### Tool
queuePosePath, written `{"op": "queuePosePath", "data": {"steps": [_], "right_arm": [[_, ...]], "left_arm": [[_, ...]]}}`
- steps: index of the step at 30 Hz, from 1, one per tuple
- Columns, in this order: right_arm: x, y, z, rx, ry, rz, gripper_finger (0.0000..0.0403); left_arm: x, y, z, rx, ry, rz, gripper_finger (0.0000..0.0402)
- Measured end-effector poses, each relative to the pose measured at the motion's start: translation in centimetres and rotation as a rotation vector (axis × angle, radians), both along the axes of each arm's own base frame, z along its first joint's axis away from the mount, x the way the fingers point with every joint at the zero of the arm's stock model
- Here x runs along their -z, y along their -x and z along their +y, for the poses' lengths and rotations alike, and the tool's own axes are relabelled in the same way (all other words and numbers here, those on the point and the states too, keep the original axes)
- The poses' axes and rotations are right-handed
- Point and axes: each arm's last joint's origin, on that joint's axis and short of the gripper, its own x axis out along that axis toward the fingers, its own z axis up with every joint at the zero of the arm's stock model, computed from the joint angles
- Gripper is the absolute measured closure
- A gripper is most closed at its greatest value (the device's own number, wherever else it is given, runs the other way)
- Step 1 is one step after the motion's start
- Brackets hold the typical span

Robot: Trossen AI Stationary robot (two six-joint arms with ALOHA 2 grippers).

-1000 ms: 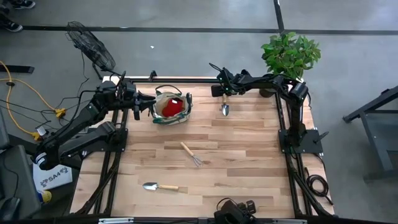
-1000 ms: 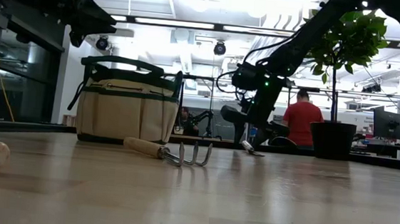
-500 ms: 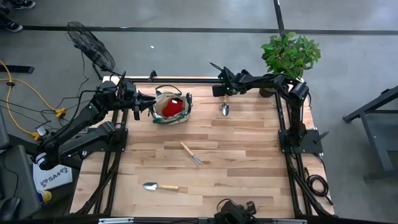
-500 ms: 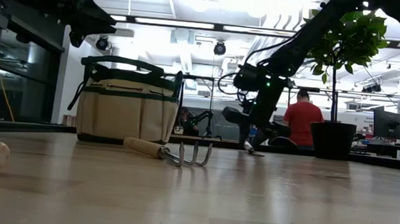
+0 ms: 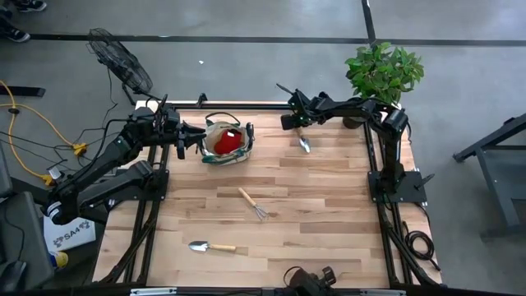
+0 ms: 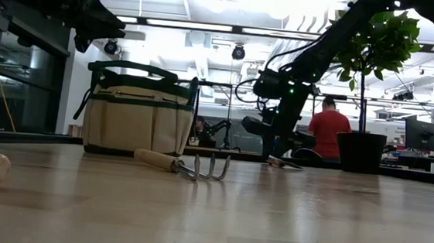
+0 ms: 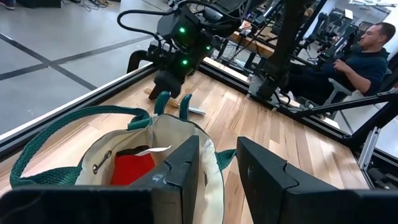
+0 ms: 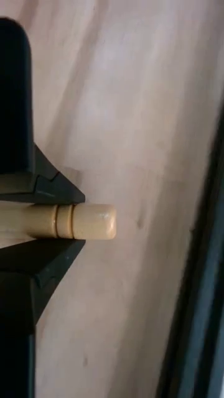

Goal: Pick & Place Garden tools in Gardening bag
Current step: Put the brown trowel into the gardening bag

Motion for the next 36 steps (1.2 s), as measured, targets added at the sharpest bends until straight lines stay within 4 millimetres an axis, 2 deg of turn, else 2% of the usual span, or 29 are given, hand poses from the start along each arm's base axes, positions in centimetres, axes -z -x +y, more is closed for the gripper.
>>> {"op": "queuePosePath", "data": {"steps": [5,11,21,30,36], "right_arm": [[-1.1,-1.0,2.0,-0.108,-0.006,-0.022,0.0340],[-4.0,-2.9,5.1,-0.196,0.125,-0.065,0.0340],[-8.4,-5.9,12.8,-0.351,0.350,-0.161,0.0340],[-11.5,-7.8,19.9,-0.333,0.599,-0.333,0.0340],[-13.2,-8.6,23.7,-0.375,0.744,-0.456,0.0340]], "left_arm": [[0.0,0.0,0.0,0.000,0.002,0.002,0.0296],[0.1,0.0,0.0,0.000,0.005,0.005,0.0296],[0.3,0.0,0.0,-0.003,0.020,0.020,0.0296],[0.3,0.0,0.0,-0.003,0.019,0.019,0.0296],[0.2,0.0,0.0,-0.003,0.015,0.015,0.0296]]}}
